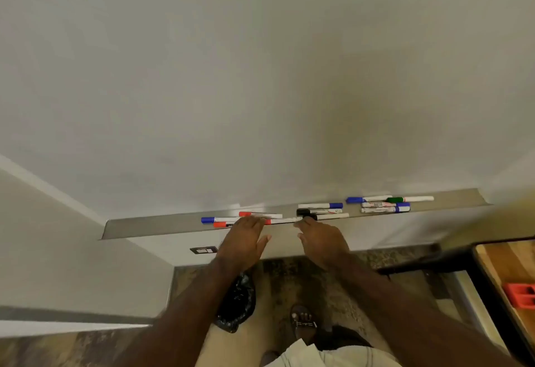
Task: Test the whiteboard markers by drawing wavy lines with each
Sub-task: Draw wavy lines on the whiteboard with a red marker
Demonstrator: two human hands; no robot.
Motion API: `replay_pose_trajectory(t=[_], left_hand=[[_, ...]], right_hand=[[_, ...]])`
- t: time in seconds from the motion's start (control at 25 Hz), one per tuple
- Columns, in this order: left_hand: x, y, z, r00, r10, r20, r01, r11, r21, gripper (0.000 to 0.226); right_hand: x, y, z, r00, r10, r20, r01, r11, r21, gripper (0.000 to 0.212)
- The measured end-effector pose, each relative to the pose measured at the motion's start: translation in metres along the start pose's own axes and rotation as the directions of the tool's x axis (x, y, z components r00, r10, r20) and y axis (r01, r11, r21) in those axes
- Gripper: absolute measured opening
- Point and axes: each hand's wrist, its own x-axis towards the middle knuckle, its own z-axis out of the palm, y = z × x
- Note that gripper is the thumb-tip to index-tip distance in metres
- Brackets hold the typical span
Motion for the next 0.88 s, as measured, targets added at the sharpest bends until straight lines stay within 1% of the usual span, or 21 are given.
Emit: replay_pose_trajectory(t=[0.12, 0.16, 0.24, 0.32, 0.44, 0.56, 0.72, 0.88], left_hand=[[0.023, -0.003, 0.003, 0.999, -0.053, 0.006, 0.052, 0.995, 0.085, 0.047], [0.029, -0.002, 0.002, 0.997, -0.067, 0.023, 0.064, 0.991, 0.118, 0.045], [0.038, -0.001, 0.007, 0.997, -0.059, 0.048, 0.050, 0.982, 0.180, 0.042], [0.045, 0.001, 0.012, 0.998, -0.036, 0.045, 0.024, 0.972, 0.234, 0.040], [0.054, 0.003, 0.019, 0.997, -0.029, 0.074, 0.007, 0.960, 0.282, 0.038], [0.060, 0.002, 0.024, 0.996, -0.034, 0.084, 0.009, 0.958, 0.287, 0.037], [0.063, 0.003, 0.024, 0.998, -0.028, 0.063, 0.011, 0.965, 0.263, 0.037], [0.065, 0.004, 0.023, 0.998, -0.023, 0.059, 0.008, 0.970, 0.245, 0.035]], right_hand=[[0.026, 0.004, 0.002, 0.999, -0.025, 0.029, 0.025, 1.000, -0.012, 0.048], [0.034, 0.002, 0.001, 0.998, -0.022, 0.066, 0.024, 0.999, -0.022, 0.053], [0.050, 0.002, 0.001, 0.993, -0.037, 0.112, 0.038, 0.999, -0.011, 0.058], [0.059, 0.006, 0.002, 0.991, -0.070, 0.115, 0.074, 0.997, -0.028, 0.056], [0.069, 0.013, 0.005, 0.984, -0.113, 0.139, 0.121, 0.992, -0.044, 0.045], [0.075, 0.019, 0.008, 0.978, -0.151, 0.146, 0.157, 0.987, -0.035, 0.041], [0.080, 0.022, 0.010, 0.983, -0.141, 0.117, 0.135, 0.989, 0.059, 0.037], [0.080, 0.026, 0.006, 0.989, -0.128, 0.078, 0.107, 0.967, 0.231, 0.032]])
